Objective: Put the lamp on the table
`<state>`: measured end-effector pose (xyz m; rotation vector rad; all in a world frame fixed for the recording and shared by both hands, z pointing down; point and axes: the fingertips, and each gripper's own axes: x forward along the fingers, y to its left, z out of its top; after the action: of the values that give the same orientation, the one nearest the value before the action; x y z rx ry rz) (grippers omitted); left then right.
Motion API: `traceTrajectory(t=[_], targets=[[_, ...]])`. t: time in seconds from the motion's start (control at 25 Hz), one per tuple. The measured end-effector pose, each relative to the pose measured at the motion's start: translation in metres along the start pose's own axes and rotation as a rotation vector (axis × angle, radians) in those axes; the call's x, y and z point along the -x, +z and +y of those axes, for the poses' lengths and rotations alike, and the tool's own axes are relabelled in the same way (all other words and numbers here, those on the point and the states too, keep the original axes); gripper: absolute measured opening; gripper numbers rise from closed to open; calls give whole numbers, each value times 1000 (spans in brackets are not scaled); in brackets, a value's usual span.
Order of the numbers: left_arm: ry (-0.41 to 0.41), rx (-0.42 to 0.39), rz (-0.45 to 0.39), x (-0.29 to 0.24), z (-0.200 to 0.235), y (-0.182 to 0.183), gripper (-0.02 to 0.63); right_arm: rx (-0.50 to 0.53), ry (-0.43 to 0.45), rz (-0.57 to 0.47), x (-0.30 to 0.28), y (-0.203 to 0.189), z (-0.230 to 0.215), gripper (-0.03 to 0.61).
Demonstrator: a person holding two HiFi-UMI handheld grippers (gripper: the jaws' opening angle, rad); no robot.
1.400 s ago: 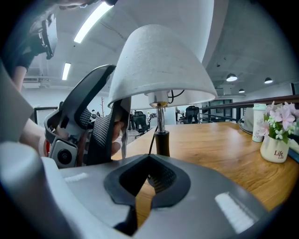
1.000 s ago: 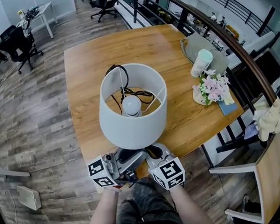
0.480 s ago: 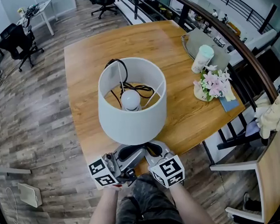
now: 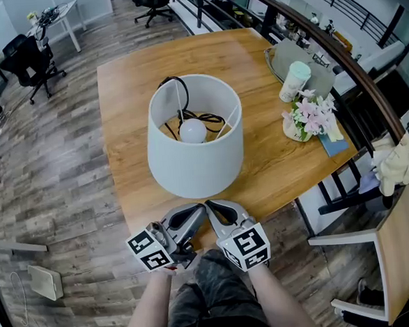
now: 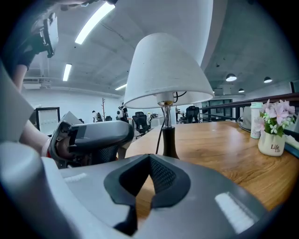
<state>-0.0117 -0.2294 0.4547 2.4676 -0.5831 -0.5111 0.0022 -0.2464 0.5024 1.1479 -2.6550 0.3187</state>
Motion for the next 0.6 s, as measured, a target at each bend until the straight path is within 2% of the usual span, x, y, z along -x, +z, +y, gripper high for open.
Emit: traceTrajectory(t=[0.24,0.6], targets=[[101,-67,30,15,-1,-2,-3,17,-13,-20,11,5,13,8],[230,-164,33,44,-8,5,-3,43,-40,-67,34,17,29,6]])
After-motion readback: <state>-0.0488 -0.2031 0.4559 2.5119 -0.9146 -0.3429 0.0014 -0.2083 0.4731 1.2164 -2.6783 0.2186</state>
